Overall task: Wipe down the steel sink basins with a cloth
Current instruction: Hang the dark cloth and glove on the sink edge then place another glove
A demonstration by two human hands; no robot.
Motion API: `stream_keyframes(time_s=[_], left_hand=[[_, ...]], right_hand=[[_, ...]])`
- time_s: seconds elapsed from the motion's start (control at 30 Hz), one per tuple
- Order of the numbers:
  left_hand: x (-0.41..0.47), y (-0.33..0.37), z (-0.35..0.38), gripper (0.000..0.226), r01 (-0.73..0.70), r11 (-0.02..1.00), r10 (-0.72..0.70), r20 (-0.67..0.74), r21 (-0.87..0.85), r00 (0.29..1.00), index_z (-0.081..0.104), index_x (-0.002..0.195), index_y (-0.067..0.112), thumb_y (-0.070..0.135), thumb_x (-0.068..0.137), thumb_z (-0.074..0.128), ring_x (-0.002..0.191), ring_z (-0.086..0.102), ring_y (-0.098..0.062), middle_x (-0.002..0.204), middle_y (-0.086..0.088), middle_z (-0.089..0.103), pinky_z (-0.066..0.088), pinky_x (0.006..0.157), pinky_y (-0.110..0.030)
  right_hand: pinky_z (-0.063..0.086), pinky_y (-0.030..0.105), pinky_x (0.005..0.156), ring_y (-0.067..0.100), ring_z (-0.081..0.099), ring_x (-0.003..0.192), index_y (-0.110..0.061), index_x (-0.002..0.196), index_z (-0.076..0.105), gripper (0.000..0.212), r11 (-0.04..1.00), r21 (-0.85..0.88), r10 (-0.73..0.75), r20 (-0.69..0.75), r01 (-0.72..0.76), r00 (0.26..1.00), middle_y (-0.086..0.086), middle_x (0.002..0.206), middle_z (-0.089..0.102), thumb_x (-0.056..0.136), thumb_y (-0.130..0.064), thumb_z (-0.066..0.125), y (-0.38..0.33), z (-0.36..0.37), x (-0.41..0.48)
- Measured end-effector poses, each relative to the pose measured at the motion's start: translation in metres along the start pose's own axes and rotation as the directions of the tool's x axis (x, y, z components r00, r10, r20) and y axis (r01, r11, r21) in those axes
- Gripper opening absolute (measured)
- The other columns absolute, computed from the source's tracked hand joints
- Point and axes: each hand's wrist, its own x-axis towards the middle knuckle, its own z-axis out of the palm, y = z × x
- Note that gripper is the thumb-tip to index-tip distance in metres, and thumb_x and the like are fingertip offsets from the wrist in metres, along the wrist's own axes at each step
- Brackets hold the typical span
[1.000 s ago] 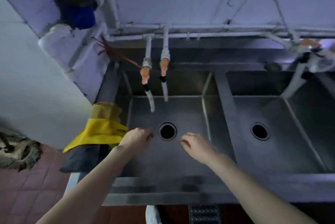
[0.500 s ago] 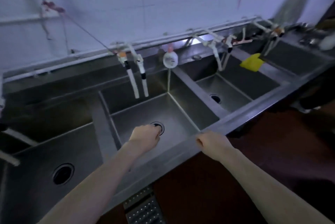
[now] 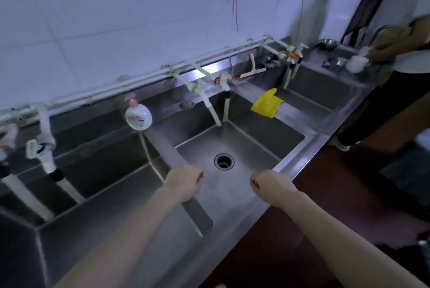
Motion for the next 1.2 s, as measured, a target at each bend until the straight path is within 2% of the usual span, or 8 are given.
stream_keyframes(time_s=[0.2, 0.33, 0.43, 0.53, 0.63, 0.73, 1.07, 1.2], left_hand=[[0.135, 0.045, -0.008, 0.019, -0.020, 0.998, 0.019, -0.017, -0.066, 1.000, 0.059, 0.105, 0.024, 0.027, 0.093, 0.044, 0.101, 0.060, -0.025, 0.110, 0.000, 0.065, 0.051, 0.077, -0.037], [0.217, 0.070, -0.008, 0.018, -0.014, 0.994, 0.010, -0.034, -0.105, 0.999, 0.060, 0.106, 0.024, 0.028, 0.093, 0.047, 0.099, 0.061, -0.023, 0.110, 0.001, 0.065, 0.052, 0.077, -0.037], [0.281, 0.091, 0.001, 0.018, 0.019, 0.984, -0.030, -0.061, -0.175, 0.998, 0.060, 0.105, 0.024, 0.028, 0.093, 0.048, 0.098, 0.062, -0.024, 0.108, 0.000, 0.066, 0.053, 0.078, -0.039], [0.349, 0.117, 0.013, 0.019, 0.072, 0.974, -0.088, -0.066, -0.216, 0.994, 0.058, 0.105, 0.022, 0.030, 0.093, 0.045, 0.098, 0.061, -0.025, 0.107, -0.001, 0.065, 0.053, 0.079, -0.039], [0.415, 0.142, 0.029, 0.019, 0.161, 0.940, -0.190, -0.070, -0.299, 0.979, 0.058, 0.104, 0.022, 0.029, 0.093, 0.044, 0.099, 0.060, -0.026, 0.105, -0.002, 0.062, 0.049, 0.077, -0.036], [0.472, 0.162, 0.045, 0.019, 0.213, 0.906, -0.246, -0.046, -0.366, 0.968, 0.058, 0.109, 0.018, 0.024, 0.092, 0.050, 0.100, 0.058, -0.026, 0.108, -0.005, 0.059, 0.043, 0.075, -0.032], [0.612, 0.171, 0.081, 0.032, 0.395, 0.861, -0.410, 0.022, -0.320, 0.912, 0.056, 0.116, 0.012, 0.019, 0.085, 0.062, 0.122, 0.042, -0.029, 0.129, -0.010, 0.046, 0.038, 0.104, -0.035], [0.625, 0.172, 0.083, 0.026, 0.415, 0.862, -0.424, 0.034, -0.291, 0.905, 0.055, 0.104, 0.017, 0.015, 0.080, 0.063, 0.114, 0.046, -0.025, 0.119, -0.005, 0.048, 0.046, 0.090, -0.038]], right_hand=[[0.038, 0.031, 0.062, 0.020, 0.054, 0.085, -0.021, 0.074, 0.046, 0.023, 0.999, 0.029, 0.025, 0.001, -0.025, 1.000, -0.004, 0.085, 0.052, 0.095, -0.020, 0.036, 0.108, -0.038, 0.085], [0.048, 0.034, 0.068, 0.021, 0.056, 0.090, -0.019, 0.083, 0.054, 0.020, 1.000, 0.014, 0.010, 0.014, -0.010, 1.000, -0.002, 0.091, 0.055, 0.095, -0.017, 0.038, 0.177, -0.054, 0.146], [0.038, 0.032, 0.061, 0.021, 0.049, 0.081, -0.021, 0.082, 0.050, 0.020, 0.999, -0.007, -0.050, -0.008, 0.050, 0.999, -0.003, 0.087, 0.049, 0.096, -0.019, 0.037, 0.231, -0.062, 0.199], [0.041, 0.034, 0.065, 0.027, 0.055, 0.091, -0.017, 0.103, 0.060, 0.024, 0.991, -0.047, -0.127, -0.031, 0.126, 0.991, 0.005, 0.102, 0.058, 0.098, -0.022, 0.037, 0.292, -0.069, 0.257], [0.042, 0.036, 0.083, 0.027, 0.049, 0.118, -0.021, 0.129, 0.053, 0.033, 0.984, -0.017, -0.179, -0.003, 0.179, 0.984, 0.005, 0.127, 0.053, 0.098, -0.024, 0.041, 0.351, -0.076, 0.322], [0.041, 0.039, 0.092, 0.027, 0.042, 0.125, -0.021, 0.136, 0.046, 0.040, 0.972, 0.018, -0.235, 0.030, 0.235, 0.971, 0.006, 0.136, 0.047, 0.096, -0.023, 0.046, 0.395, -0.075, 0.378], [0.033, 0.043, 0.103, 0.029, 0.032, 0.136, -0.023, 0.147, 0.029, 0.061, 0.924, 0.011, -0.382, 0.051, 0.382, 0.923, 0.005, 0.156, 0.024, 0.091, -0.028, 0.054, 0.449, -0.029, 0.519], [0.017, 0.044, 0.117, 0.024, 0.021, 0.144, -0.020, 0.150, 0.022, 0.068, 0.896, 0.033, -0.444, 0.017, 0.443, 0.896, 0.003, 0.158, 0.021, 0.091, -0.029, 0.054, 0.448, -0.022, 0.541]])
